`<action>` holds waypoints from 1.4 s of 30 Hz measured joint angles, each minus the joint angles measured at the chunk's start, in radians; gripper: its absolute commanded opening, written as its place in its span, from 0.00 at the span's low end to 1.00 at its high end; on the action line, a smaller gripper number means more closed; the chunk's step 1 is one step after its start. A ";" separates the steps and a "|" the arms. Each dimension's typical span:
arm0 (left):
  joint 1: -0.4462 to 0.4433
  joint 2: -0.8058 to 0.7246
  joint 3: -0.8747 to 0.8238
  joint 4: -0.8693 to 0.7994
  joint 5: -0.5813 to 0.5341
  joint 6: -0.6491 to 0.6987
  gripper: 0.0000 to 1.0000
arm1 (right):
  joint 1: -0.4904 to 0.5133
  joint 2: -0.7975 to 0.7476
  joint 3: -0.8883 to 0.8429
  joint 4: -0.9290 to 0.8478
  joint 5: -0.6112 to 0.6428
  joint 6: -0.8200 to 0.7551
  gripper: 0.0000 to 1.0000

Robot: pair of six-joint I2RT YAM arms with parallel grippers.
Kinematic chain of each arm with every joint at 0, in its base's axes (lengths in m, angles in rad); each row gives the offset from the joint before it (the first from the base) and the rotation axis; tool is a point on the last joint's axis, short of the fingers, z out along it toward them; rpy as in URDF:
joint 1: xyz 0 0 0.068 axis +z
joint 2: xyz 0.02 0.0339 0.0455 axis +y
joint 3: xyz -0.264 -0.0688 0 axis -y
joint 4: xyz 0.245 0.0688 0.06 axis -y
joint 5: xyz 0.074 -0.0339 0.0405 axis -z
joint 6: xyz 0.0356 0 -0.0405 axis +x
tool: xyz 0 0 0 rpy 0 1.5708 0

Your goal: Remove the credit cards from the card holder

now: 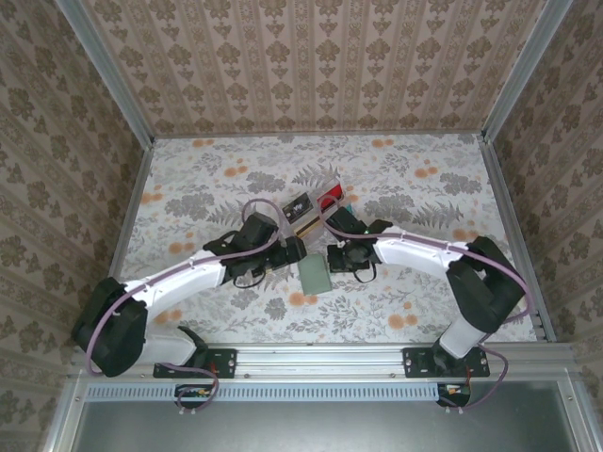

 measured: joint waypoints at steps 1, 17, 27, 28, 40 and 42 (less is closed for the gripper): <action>0.004 0.000 0.005 -0.012 -0.018 0.000 1.00 | -0.001 -0.034 0.000 -0.011 0.014 -0.004 0.08; 0.058 -0.010 0.037 -0.041 -0.179 -0.004 1.00 | -0.003 -0.079 0.020 0.011 -0.135 -0.018 0.08; 0.058 -0.134 -0.034 -0.026 -0.208 0.002 1.00 | -0.003 -0.045 -0.001 0.208 -0.369 0.076 0.08; 0.058 -0.138 -0.039 -0.024 -0.206 0.004 1.00 | -0.006 -0.048 -0.014 0.228 -0.383 0.089 0.09; 0.003 -0.126 -0.083 0.049 -0.094 0.013 0.88 | -0.158 -0.110 -0.114 0.163 -0.347 0.080 0.10; -0.018 -0.110 -0.086 0.079 -0.064 0.003 0.77 | -0.196 -0.116 -0.135 0.130 -0.330 0.057 0.10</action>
